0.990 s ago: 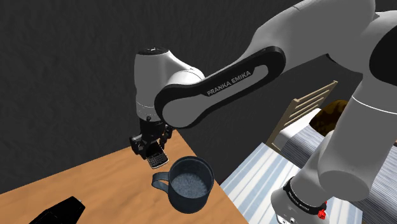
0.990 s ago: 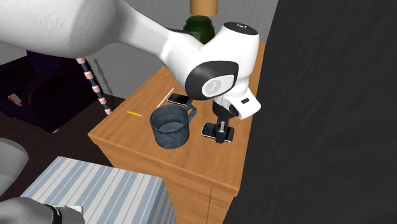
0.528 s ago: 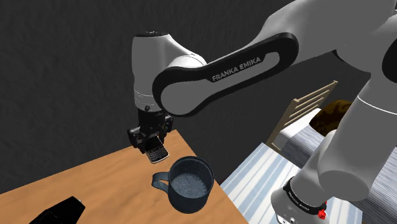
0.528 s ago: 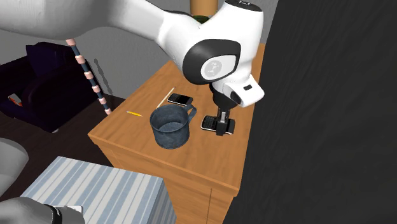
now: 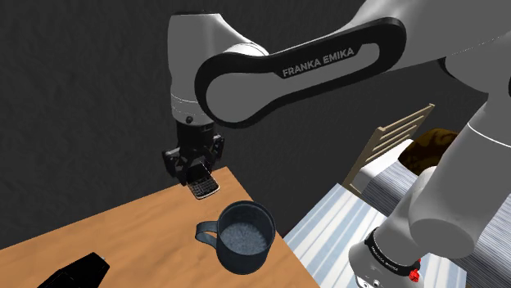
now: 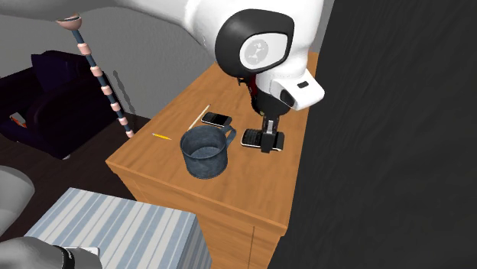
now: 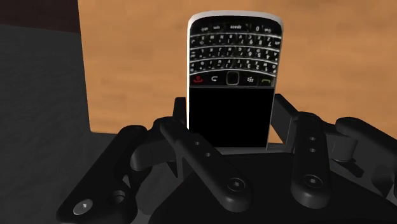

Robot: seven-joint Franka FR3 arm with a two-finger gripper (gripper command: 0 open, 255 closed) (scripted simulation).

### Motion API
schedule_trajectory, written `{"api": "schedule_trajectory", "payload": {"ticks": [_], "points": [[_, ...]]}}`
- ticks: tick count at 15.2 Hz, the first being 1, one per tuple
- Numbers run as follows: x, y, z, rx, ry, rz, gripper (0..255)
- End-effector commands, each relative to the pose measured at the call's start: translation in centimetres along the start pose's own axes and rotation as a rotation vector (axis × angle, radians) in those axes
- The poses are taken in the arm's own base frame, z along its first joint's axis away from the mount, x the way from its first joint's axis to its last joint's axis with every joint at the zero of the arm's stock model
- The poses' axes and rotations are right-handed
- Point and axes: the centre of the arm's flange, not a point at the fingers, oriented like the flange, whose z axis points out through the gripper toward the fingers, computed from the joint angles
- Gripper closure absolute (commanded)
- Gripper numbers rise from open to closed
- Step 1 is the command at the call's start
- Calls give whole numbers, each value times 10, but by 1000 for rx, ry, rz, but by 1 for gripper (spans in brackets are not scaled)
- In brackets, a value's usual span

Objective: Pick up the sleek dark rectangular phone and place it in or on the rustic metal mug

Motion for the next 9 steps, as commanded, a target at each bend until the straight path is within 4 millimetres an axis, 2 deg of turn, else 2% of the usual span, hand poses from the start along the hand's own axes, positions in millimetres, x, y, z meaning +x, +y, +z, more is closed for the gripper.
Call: {"api": "schedule_trajectory", "payload": {"ticks": [1,9], "points": [[1,-1,-11,0,0,0,255],[-1,-3,-53,0,0,0,255]]}}
